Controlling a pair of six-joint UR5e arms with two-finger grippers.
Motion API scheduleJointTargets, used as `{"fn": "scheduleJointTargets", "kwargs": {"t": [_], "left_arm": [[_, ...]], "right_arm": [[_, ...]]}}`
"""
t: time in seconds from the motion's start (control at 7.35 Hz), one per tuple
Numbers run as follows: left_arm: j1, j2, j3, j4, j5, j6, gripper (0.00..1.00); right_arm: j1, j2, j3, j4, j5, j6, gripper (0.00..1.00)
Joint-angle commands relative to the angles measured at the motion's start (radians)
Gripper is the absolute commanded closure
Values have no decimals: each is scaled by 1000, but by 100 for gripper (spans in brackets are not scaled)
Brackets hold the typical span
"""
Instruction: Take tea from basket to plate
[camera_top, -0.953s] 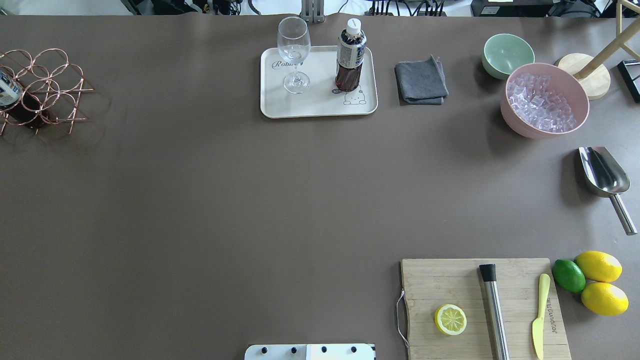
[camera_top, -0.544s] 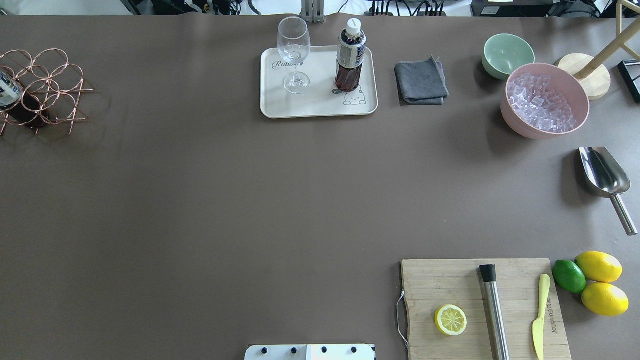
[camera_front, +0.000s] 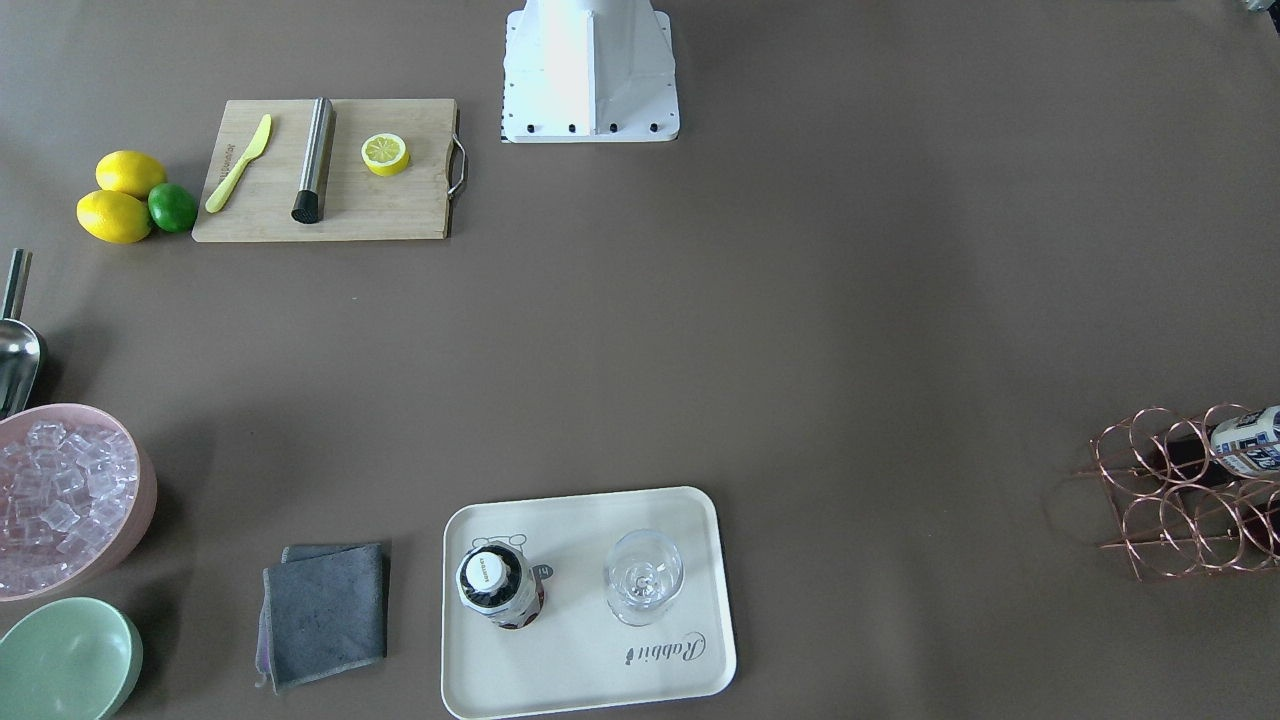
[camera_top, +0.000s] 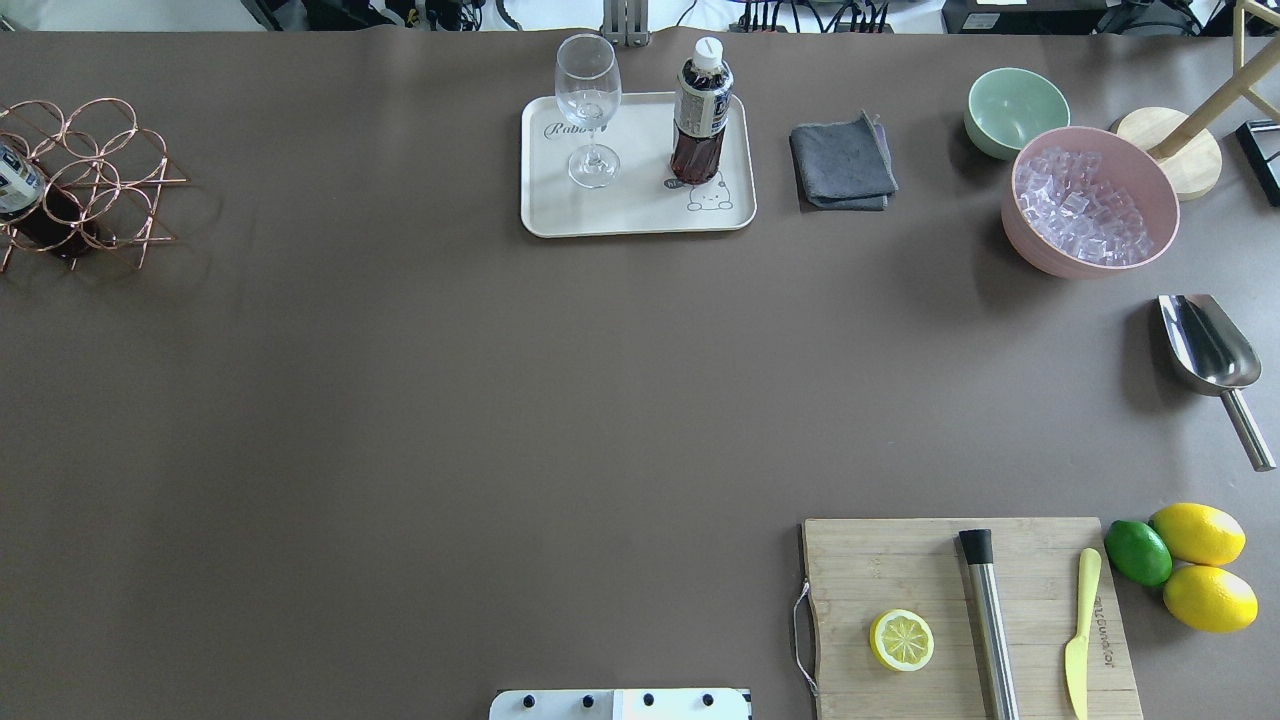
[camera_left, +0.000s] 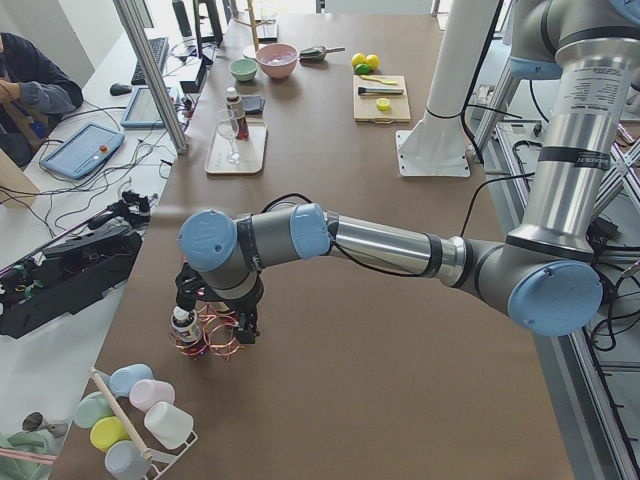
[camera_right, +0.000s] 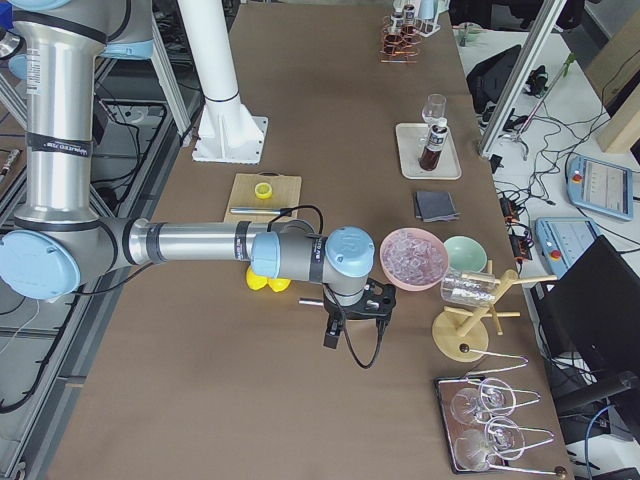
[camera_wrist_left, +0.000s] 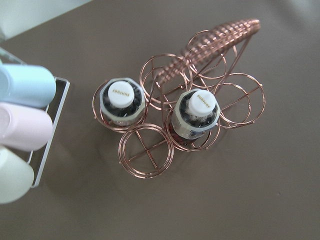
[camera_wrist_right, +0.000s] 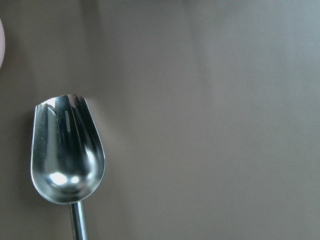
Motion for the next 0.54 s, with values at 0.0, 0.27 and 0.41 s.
{"fn": "scheduleJointTargets", "kwargs": {"t": [0.0, 0.27, 0.41], "left_arm": [[26, 23, -6, 11, 82, -11, 2], [42, 101, -50, -76, 84, -11, 2], [42, 159, -50, -175, 84, -11, 2]], "right_arm": [[-13, -4, -8, -1, -9, -29, 0], [-23, -4, -11, -1, -9, -26, 0], [-35, -4, -11, -1, -11, -20, 0]]}}
